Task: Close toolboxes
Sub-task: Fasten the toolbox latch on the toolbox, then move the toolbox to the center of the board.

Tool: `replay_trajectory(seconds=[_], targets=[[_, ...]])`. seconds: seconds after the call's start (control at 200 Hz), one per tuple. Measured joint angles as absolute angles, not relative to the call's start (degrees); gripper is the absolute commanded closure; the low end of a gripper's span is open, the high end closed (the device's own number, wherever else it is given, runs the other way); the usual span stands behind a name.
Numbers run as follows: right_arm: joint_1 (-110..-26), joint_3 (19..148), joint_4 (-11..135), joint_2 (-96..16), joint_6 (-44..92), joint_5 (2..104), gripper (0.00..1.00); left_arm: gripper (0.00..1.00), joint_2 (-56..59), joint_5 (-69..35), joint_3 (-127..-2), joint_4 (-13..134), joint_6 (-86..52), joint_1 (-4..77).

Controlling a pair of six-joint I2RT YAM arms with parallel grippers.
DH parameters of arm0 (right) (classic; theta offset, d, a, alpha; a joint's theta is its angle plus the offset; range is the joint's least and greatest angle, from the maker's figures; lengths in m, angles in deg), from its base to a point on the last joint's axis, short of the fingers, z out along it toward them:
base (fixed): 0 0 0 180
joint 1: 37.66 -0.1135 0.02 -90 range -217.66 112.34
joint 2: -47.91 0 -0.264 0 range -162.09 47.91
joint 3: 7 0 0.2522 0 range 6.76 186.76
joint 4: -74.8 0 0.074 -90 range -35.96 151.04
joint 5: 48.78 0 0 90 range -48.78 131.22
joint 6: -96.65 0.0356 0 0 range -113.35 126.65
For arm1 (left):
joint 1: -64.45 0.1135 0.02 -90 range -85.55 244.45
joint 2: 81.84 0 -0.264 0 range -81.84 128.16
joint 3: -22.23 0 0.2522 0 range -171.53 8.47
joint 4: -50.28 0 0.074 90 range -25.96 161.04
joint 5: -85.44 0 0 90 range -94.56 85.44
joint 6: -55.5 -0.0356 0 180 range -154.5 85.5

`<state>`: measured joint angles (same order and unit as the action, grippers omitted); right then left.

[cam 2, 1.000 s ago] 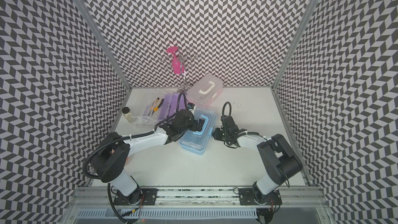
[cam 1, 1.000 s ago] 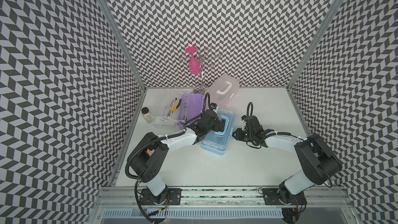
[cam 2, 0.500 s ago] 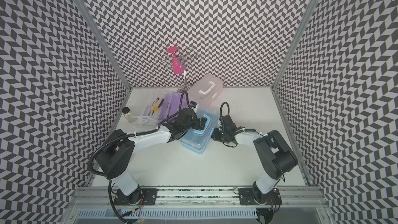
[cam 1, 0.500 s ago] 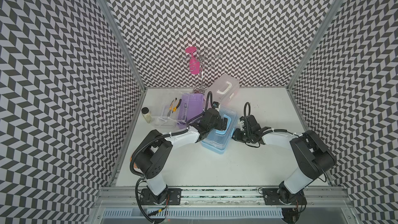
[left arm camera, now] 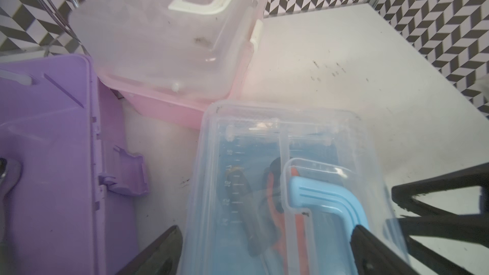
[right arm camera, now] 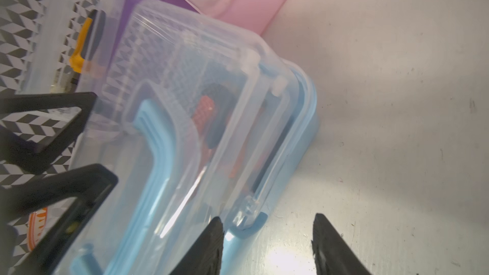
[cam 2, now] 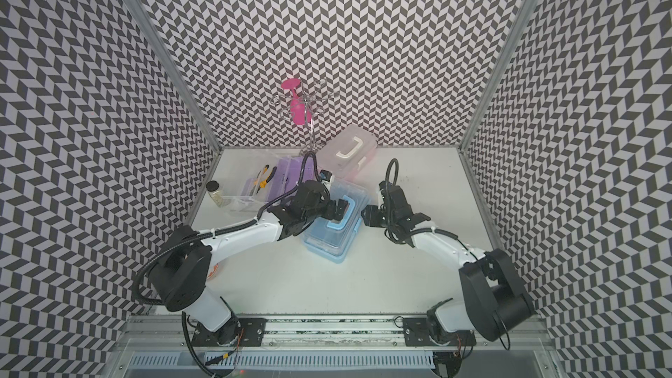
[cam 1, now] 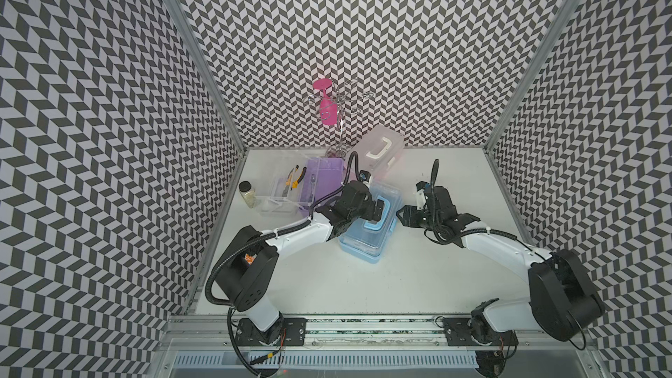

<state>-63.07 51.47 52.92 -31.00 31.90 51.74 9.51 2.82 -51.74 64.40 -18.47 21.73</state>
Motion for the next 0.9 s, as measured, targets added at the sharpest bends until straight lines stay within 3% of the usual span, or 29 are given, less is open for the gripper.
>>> replay_trajectory(seconds=[0.471, 0.901], targets=[[-65.28, 56.30, 51.41, -30.52, 30.11, 52.53, 0.20, 0.01, -5.73, 5.48, -43.32, 62.26, -17.42, 28.81], [-68.90, 65.76, 45.77, -42.19, 28.65, 46.19, 0.19, 0.01, -9.79, 5.22, -38.67, 62.41, -16.61, 34.32]])
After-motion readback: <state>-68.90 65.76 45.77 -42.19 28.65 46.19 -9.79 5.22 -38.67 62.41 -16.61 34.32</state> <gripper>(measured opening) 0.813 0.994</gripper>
